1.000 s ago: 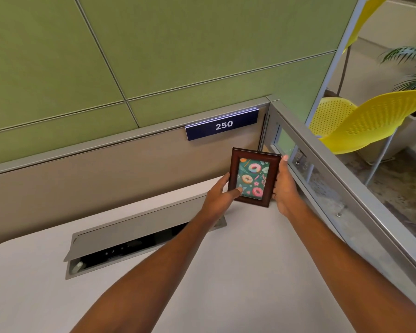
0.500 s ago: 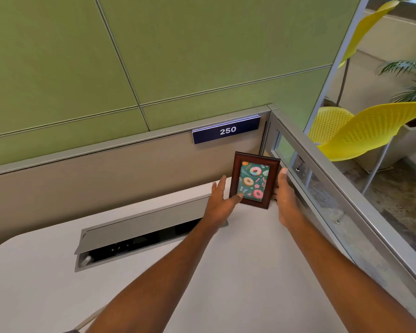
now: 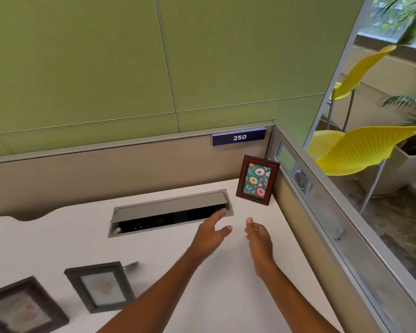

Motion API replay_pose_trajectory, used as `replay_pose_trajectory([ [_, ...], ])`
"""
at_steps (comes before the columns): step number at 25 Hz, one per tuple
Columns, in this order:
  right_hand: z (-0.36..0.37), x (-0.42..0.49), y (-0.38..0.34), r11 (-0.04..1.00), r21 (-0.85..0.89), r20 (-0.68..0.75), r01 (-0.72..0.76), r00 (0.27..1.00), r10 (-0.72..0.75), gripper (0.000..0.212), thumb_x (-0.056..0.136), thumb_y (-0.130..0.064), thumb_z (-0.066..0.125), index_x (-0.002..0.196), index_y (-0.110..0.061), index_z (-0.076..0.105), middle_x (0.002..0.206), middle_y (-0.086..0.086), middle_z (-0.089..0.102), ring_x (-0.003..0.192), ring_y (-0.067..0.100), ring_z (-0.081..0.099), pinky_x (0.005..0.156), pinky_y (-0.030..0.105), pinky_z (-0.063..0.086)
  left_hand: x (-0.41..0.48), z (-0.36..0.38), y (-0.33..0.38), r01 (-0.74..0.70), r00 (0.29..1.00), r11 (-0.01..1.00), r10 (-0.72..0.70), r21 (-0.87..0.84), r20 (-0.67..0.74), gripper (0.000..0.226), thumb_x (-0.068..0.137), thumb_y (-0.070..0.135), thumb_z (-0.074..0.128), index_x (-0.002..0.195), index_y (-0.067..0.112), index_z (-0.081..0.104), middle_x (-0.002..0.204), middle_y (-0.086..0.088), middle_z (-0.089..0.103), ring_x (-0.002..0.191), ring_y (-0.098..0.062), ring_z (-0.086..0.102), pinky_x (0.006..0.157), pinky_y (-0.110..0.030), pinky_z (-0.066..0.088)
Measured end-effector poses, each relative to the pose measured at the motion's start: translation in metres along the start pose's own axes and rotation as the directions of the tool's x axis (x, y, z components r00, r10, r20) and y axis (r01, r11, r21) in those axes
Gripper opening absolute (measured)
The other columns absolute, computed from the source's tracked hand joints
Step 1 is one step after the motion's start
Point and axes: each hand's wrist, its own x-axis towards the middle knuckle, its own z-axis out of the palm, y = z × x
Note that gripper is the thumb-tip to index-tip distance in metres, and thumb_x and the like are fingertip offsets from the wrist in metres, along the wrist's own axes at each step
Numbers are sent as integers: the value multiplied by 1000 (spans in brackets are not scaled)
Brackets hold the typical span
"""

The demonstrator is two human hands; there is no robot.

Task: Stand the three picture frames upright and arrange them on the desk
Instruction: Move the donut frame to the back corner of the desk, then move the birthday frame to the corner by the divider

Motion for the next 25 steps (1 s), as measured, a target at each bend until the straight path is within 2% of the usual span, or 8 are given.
replay_pose_trajectory([
  [3, 15, -38, 9, 1000, -1, 67, 1, 998, -1, 49, 107, -57, 53, 135, -18, 64, 130, 6, 72, 121, 28, 66, 103, 42, 52, -43, -12, -15, 21, 999, 1000, -21, -1, 24, 54, 108, 27, 67, 161, 27, 53, 165, 5, 55, 153, -18, 50, 126, -42, 43],
  [7, 40, -88, 15, 999, -24, 146, 40, 989, -36, 41, 106, -59, 55, 126, -25, 64, 121, 1, 74, 116, 24, 69, 94, 37, 50, -96, -35, -41, 37, 999, 999, -37, 18, 29, 38, 108, 24, 65, 146, 26, 69, 149, 9, 69, 140, -11, 62, 120, -35, 49],
  [12, 78, -146, 27, 996, -39, 214, 80, 974, -70, 42, 105, -61, 54, 128, -28, 62, 119, 0, 76, 106, 20, 73, 91, 35, 54, -158, -74, -80, 61, 998, 998, -61, -21, -9, 32, 110, 24, 63, 140, 23, 73, 134, 8, 76, 127, -11, 70, 112, -29, 54],
  [14, 92, -171, 33, 997, -29, 224, 68, 973, -60, 41, 106, -62, 52, 125, -28, 63, 113, 0, 78, 100, 19, 76, 85, 35, 58, -188, -94, -99, 79, 996, 995, -81, -60, -24, 27, 109, 24, 64, 133, 25, 77, 128, 10, 79, 122, -8, 72, 106, -24, 56],
  [16, 109, -199, 40, 998, -35, 232, 54, 972, -45, 42, 106, -65, 48, 120, -29, 63, 107, 1, 79, 95, 21, 79, 81, 35, 61, -220, -117, -122, 92, 994, 992, -97, -83, -55, 22, 108, 23, 66, 124, 25, 81, 121, 10, 81, 117, -8, 74, 101, -23, 58],
  [19, 132, -236, 55, 996, -73, 257, 48, 966, -28, 44, 105, -67, 46, 117, -28, 63, 101, 3, 80, 90, 23, 80, 83, 38, 65, -262, -152, -153, 132, 982, 986, -144, -99, -121, 19, 107, 22, 66, 115, 27, 82, 115, 7, 82, 109, -11, 76, 89, -22, 57],
  [25, 197, -304, 73, 990, -116, 353, 76, 935, -31, 42, 105, -65, 50, 113, -27, 66, 96, 4, 82, 87, 24, 81, 83, 40, 66, -331, -217, -195, 162, 934, 973, -204, -163, -292, 20, 107, 21, 64, 115, 29, 80, 111, 7, 82, 105, -12, 76, 89, -26, 58],
])
